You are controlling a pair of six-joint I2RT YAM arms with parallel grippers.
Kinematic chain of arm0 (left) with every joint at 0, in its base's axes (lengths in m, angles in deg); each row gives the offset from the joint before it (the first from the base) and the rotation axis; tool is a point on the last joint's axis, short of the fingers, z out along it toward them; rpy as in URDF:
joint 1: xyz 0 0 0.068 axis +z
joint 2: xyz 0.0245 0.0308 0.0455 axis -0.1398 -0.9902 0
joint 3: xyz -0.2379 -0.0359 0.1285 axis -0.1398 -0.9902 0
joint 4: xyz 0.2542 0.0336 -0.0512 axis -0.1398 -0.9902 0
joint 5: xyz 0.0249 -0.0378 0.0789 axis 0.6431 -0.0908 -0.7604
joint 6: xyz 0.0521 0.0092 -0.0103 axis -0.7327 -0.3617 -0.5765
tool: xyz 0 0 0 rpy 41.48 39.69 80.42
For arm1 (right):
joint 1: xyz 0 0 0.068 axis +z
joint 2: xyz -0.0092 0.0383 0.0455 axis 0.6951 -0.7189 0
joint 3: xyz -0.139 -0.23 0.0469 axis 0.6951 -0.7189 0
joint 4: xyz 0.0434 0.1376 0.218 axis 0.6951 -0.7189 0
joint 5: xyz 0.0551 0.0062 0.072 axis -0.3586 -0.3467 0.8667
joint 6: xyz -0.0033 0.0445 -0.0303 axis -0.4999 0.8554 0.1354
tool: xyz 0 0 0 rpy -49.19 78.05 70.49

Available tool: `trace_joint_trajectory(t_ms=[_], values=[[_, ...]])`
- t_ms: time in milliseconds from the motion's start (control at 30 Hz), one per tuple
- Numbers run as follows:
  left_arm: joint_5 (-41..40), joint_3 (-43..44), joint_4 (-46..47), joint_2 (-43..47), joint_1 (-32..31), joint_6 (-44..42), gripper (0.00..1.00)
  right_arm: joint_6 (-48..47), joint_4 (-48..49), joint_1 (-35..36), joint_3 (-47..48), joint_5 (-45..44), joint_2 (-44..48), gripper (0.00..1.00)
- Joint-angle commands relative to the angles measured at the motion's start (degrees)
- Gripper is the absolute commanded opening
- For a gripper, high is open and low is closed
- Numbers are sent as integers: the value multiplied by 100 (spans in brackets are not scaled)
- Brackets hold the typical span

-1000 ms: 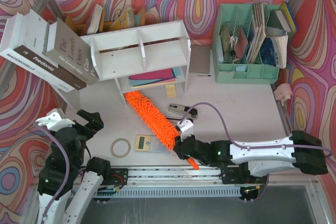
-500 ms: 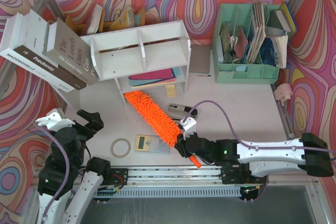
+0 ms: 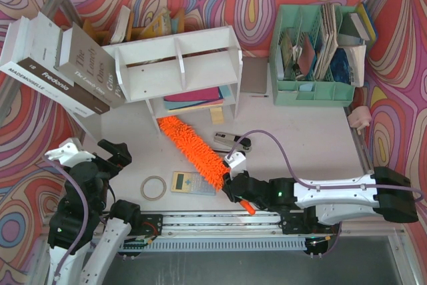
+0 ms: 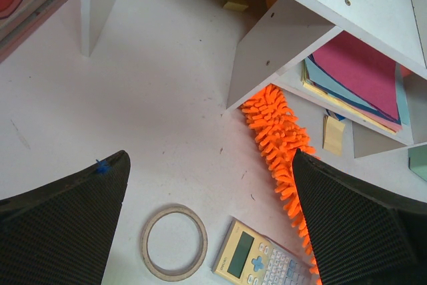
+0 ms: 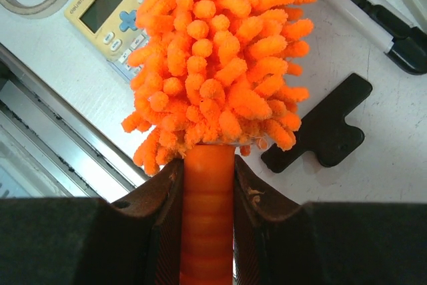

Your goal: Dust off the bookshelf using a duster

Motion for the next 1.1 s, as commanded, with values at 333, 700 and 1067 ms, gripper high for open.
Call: trace_joint_trajectory(t_ms=[333,700,1067], values=[[-17,-83,33,134,40,60,98,834,-688,64,356,-1346,726,0],[3,-83,41,93,40,56,98,824,-104,62,50,-967,793,0],[-15,-75,30,102,40,56,99,176,627,63,395,-231,5,0]])
